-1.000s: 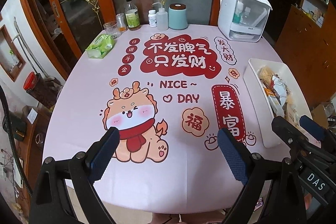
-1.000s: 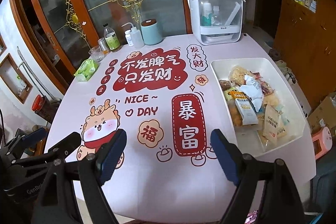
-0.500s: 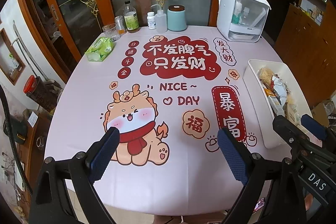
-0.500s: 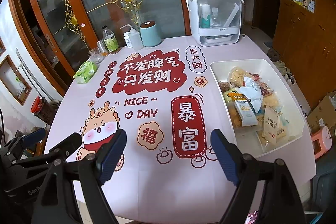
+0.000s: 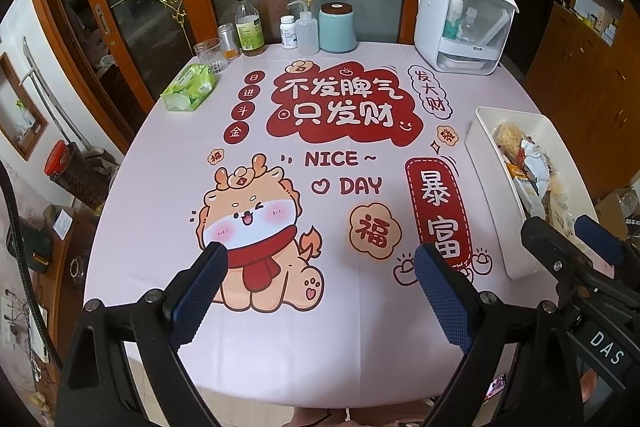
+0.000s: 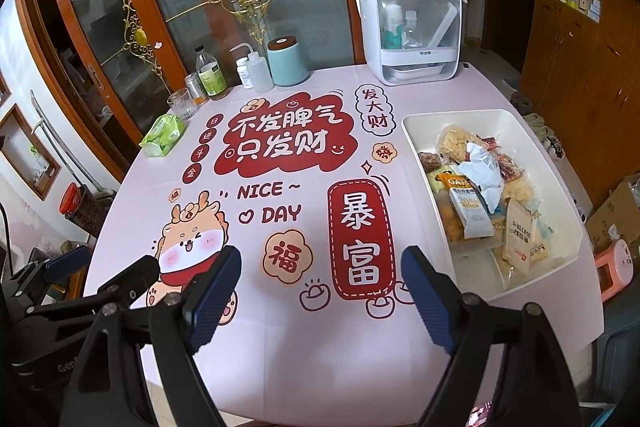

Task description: Organize snacks

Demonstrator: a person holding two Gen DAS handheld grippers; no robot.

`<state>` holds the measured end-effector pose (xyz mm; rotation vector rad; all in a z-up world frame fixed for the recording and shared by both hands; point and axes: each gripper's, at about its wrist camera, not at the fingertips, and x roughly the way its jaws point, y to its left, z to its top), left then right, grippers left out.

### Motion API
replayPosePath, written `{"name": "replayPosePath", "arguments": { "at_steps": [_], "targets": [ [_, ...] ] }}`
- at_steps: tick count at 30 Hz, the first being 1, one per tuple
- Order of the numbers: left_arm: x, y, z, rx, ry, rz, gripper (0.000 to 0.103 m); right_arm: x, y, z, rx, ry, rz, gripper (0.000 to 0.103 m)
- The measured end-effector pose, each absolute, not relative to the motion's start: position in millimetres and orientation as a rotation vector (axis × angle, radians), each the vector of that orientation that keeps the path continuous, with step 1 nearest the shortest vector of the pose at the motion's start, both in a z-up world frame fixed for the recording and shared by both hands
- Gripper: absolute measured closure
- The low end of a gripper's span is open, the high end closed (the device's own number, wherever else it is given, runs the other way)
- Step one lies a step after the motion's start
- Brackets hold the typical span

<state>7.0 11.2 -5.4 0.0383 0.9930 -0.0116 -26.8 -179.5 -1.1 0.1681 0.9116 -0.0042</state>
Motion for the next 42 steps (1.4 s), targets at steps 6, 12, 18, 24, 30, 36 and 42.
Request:
{"name": "replayPosePath", "arguments": {
  "at_steps": [6,12,18,24,30,36,42],
  "targets": [
    [7.5,12.1,-7.1,0.039,0.996,-0.012,0.01,-26.4,-180.1,-1.4,0.169,0.912,-0.004,0.02],
    [7.5,12.6,-8.0,0.044,1.002,-0.012,0.01,-25.5,-180.1,-2.9,0.17,0.914,-0.002,0.02],
    [8.0,13.0,-9.4,0.046,1.005,-0.012,0.01,-24.8,-180.5,-3.5,0.17,0.913,-0.002,0.02],
    [8.4,14.0,-9.8,0.044,1.008,-0.015,0.01,-24.0,-181.0,-3.5,0.171,0.913,-0.002,0.02],
    [8.9,12.2,-12.1,0.041,1.012,-0.015,0.01,-23.4,-182.0,-3.6,0.172,0.914,-0.004,0.02],
    [9.0,12.1,-12.3,0.043,1.013,-0.015,0.01,-22.9,-182.9,-3.6,0.174,0.914,-0.004,0.02],
    [7.9,8.9,-15.3,0.043,1.017,-0.009,0.01,-22.1,-181.3,-7.6,0.175,0.917,0.003,0.02]
  ]
}}
